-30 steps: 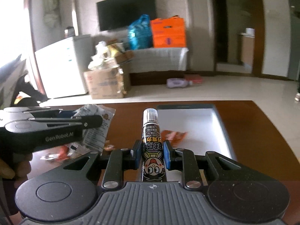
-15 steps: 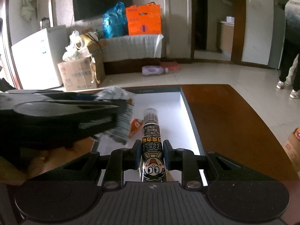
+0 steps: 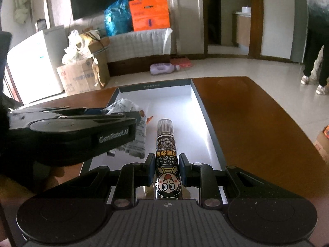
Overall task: Organize snacks
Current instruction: 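Open left gripper releasing clear packet while right gripper releases black tube into box, then move both open grippers back over the snack pile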
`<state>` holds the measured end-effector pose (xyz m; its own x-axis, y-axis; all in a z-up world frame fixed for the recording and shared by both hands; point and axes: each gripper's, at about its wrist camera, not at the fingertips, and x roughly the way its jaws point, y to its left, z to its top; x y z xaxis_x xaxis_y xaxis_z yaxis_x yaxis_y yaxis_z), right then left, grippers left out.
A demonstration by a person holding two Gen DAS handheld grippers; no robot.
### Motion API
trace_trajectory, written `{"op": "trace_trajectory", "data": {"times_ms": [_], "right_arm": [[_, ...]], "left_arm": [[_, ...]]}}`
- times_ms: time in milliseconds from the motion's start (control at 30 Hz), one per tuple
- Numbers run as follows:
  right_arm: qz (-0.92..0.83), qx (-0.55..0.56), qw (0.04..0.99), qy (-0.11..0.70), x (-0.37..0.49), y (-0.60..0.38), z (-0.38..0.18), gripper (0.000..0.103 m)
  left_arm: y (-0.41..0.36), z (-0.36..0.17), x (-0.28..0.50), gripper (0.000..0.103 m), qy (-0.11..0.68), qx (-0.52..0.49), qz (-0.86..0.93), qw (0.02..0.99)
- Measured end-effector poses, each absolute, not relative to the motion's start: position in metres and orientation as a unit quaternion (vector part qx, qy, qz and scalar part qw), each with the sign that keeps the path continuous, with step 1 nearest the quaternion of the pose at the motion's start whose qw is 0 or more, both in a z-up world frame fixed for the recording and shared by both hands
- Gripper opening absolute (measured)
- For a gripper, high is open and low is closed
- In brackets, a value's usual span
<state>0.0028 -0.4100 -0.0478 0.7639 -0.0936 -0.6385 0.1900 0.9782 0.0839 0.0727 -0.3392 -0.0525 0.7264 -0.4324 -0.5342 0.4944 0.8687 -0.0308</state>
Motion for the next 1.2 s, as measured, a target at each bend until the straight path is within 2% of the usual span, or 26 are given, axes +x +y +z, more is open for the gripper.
{"op": "trace_trajectory", "data": {"times_ms": [67, 100, 133, 200, 267, 500, 667, 900, 1067, 1200], "right_arm": [[-0.075, 0.072, 0.936, 0.335, 0.005, -0.411, -0.048, 0.026], [-0.075, 0.074, 0.937, 0.334, 0.005, -0.411, -0.048, 0.026], [-0.075, 0.075, 0.936, 0.335, 0.005, -0.41, -0.047, 0.027], [-0.08, 0.073, 0.937, 0.331, 0.004, -0.41, -0.046, 0.03], [-0.08, 0.083, 0.939, 0.325, 0.002, -0.412, -0.043, 0.037], [-0.068, 0.086, 0.944, 0.31, -0.005, -0.406, -0.03, 0.041], [-0.057, 0.07, 0.952, 0.293, -0.013, -0.389, -0.014, 0.049], [-0.022, 0.048, 0.956, 0.287, -0.027, -0.351, 0.002, 0.051], [0.0, 0.039, 0.961, 0.274, -0.037, -0.318, 0.013, 0.06], [0.03, 0.042, 0.959, 0.277, -0.038, -0.292, 0.014, 0.061]], "left_arm": [[-0.333, -0.049, 0.069, 0.049, 0.264, 0.051, -0.252, 0.93], [-0.332, -0.047, 0.068, 0.062, 0.262, 0.049, -0.253, 0.93], [-0.331, -0.045, 0.066, 0.079, 0.258, 0.049, -0.25, 0.932], [-0.328, -0.039, 0.061, 0.088, 0.241, 0.05, -0.24, 0.939], [-0.326, -0.034, 0.058, 0.088, 0.237, 0.051, -0.243, 0.939], [-0.308, -0.014, 0.037, 0.088, 0.23, 0.049, -0.24, 0.942], [-0.285, -0.001, 0.017, 0.089, 0.225, 0.046, -0.228, 0.946], [-0.239, 0.013, -0.007, 0.089, 0.225, 0.039, -0.202, 0.953], [-0.196, 0.018, -0.026, 0.089, 0.225, 0.032, -0.185, 0.956], [-0.153, 0.017, -0.039, 0.089, 0.231, 0.019, -0.17, 0.958]]}}
